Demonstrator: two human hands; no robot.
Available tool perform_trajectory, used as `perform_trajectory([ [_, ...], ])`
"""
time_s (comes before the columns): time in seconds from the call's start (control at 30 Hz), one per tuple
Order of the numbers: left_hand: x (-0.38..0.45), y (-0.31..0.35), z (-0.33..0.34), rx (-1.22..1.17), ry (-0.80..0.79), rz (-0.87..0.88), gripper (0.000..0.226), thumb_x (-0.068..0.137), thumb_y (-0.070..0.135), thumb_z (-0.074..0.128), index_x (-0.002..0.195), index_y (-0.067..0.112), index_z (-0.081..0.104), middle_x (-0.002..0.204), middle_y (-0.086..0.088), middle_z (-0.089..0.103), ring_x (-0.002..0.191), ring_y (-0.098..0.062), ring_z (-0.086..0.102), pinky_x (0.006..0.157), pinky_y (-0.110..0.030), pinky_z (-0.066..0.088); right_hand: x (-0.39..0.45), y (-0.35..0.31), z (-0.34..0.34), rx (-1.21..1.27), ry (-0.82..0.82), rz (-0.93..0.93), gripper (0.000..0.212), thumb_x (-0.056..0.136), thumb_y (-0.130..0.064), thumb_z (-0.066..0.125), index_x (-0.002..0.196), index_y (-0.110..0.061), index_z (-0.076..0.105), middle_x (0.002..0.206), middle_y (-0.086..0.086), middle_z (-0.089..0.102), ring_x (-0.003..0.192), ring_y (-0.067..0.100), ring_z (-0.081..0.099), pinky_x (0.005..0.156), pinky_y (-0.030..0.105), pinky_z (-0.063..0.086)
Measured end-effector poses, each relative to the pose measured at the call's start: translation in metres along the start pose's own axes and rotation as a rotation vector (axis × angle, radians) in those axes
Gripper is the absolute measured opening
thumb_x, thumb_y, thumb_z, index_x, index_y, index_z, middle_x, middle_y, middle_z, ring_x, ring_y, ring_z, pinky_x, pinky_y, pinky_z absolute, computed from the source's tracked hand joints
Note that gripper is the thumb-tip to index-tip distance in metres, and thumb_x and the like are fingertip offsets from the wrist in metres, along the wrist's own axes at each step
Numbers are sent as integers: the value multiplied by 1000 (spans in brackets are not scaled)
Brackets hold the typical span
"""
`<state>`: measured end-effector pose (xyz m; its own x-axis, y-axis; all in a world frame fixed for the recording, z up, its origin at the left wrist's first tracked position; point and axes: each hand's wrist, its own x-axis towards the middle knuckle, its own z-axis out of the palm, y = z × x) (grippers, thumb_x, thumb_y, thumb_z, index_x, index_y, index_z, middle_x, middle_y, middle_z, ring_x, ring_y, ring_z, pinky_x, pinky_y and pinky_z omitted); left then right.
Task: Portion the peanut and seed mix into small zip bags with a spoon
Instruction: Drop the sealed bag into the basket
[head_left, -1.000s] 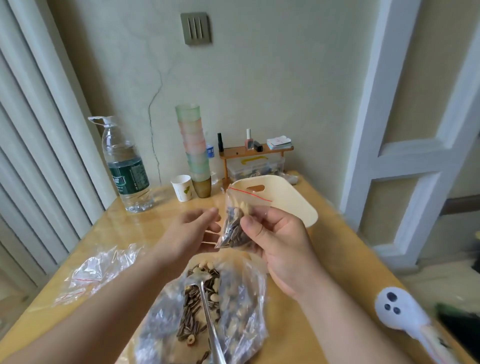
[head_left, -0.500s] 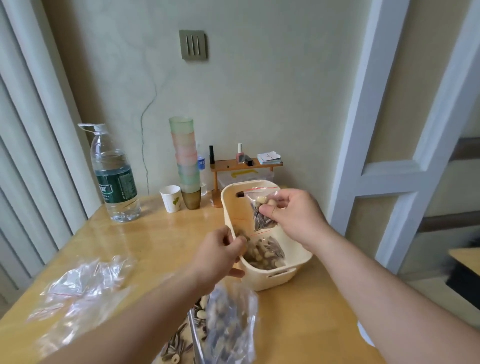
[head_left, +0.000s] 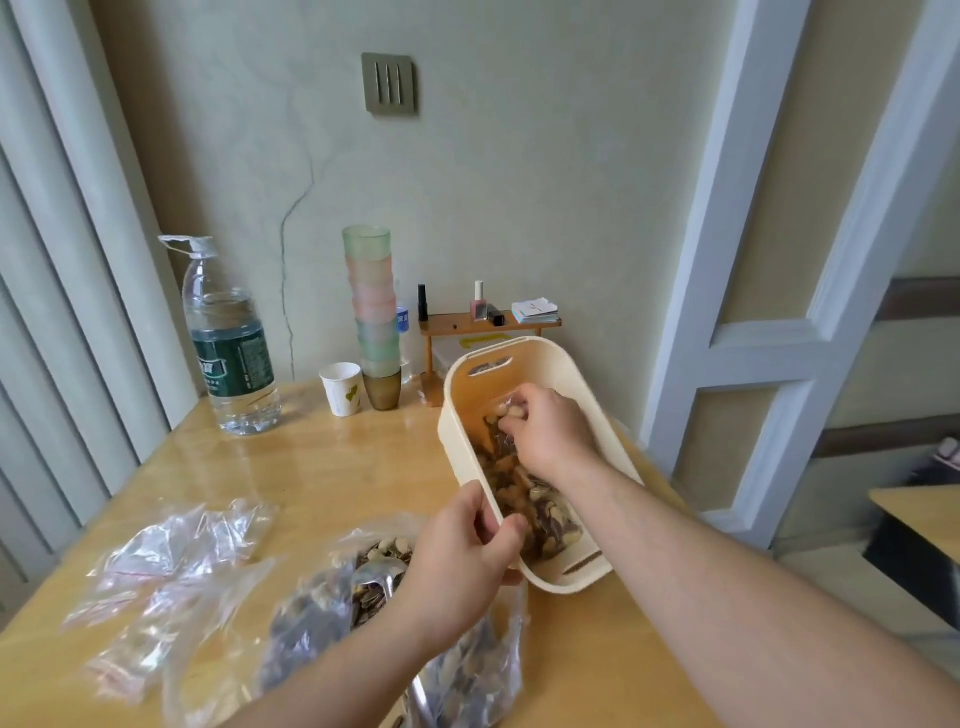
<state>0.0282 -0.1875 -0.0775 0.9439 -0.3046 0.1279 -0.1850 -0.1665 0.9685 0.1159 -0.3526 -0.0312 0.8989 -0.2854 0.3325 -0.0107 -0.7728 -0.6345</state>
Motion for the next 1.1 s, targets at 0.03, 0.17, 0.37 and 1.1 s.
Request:
perform_trajectory([
  [0.03,-3,-3,0,10,-9,5,34,97,27,69,79,13,45,73,-6,61,77,-34,73,72,-48,66,-1,0,1,-3,-3,5,18,100,-13,65,111,-26,67,91,-14,62,77,2,57,57,7,35],
  [0.17,-15,-15,3,-41,48,12,35,98,22,69,70,23,47,67,-3,60,73,-34,70,70,-55,64,-5,3,4,-75,-6,27,23,100,-4,53,104,-26,57,102,-10,68,90,3,66,78,19,50],
  [0.37,-13,-13,2,-37,55,-9,32,95,31,68,72,25,47,79,-23,66,80,-43,73,72,-58,63,-17,-1,5,-297,-41,-56,81,94,-1,57,159,-28,16,137,5,53,113,24,63,93,45,57],
  [1.1,6,12,-3,-62,14,-67,21,99,8,63,89,-2,48,76,-13,59,71,-25,74,71,-48,66,-40,-4,1,-605,-441,-174,59,100,-19,55,156,-20,35,168,3,19,148,34,30,118,52,38],
])
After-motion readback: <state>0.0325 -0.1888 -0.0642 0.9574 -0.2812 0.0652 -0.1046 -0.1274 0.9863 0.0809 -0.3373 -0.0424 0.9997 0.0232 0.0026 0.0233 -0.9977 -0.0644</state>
